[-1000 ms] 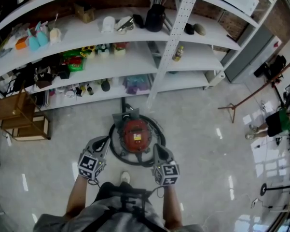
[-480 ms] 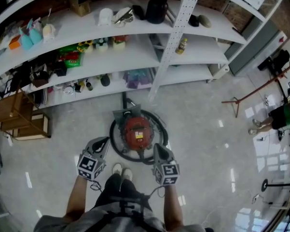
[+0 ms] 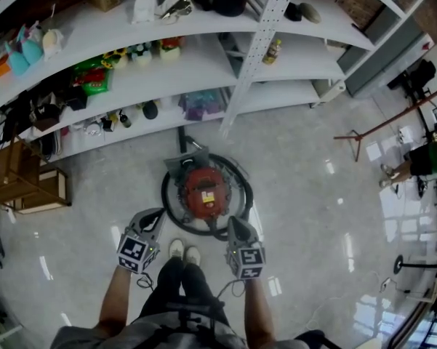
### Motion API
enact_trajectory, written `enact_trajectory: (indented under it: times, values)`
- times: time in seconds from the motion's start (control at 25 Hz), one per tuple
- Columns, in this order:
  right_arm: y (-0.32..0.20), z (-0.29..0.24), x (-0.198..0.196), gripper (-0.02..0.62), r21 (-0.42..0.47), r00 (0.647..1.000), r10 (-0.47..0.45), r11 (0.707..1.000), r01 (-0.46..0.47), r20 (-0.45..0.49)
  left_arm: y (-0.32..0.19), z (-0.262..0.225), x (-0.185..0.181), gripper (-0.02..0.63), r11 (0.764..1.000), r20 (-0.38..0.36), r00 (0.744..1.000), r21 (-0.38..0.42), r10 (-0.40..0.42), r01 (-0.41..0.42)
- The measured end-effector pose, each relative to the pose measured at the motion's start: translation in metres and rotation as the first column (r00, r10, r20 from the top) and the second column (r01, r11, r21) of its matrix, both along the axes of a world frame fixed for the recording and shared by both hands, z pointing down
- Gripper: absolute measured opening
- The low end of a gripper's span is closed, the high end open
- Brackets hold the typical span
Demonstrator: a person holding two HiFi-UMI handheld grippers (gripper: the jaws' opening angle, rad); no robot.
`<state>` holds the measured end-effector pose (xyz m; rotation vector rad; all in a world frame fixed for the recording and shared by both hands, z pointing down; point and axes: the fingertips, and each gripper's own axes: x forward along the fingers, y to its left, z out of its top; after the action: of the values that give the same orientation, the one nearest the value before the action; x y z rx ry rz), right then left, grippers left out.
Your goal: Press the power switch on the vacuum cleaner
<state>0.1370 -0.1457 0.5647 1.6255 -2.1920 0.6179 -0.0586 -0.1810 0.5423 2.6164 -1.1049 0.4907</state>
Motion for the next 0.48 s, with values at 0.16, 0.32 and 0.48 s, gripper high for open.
enact_trajectory:
  times: [0.16,0.32,0.48]
  values:
    - [-0.009,0.013,-0.004,0.009,0.006,1.0,0.006,1.0,-0.006,0.02,-0.007,0.015,0.007,0.008,1.0,-0.007,1.0,-0.013,0.012,-0.012]
    - [-0.017,0.032,-0.007,0.009,-0.011,1.0,0.006,1.0,-0.005,0.024,-0.012,0.033,0.006,0.008,0.999,0.004,1.0,-0.032,0.007,-0.007]
    - [-0.027,0.053,-0.01,0.009,-0.025,1.0,-0.001,1.0,0.001,0.013,-0.017,0.053,0.002,0.008,0.999,0.006,1.0,-0.043,0.003,-0.003]
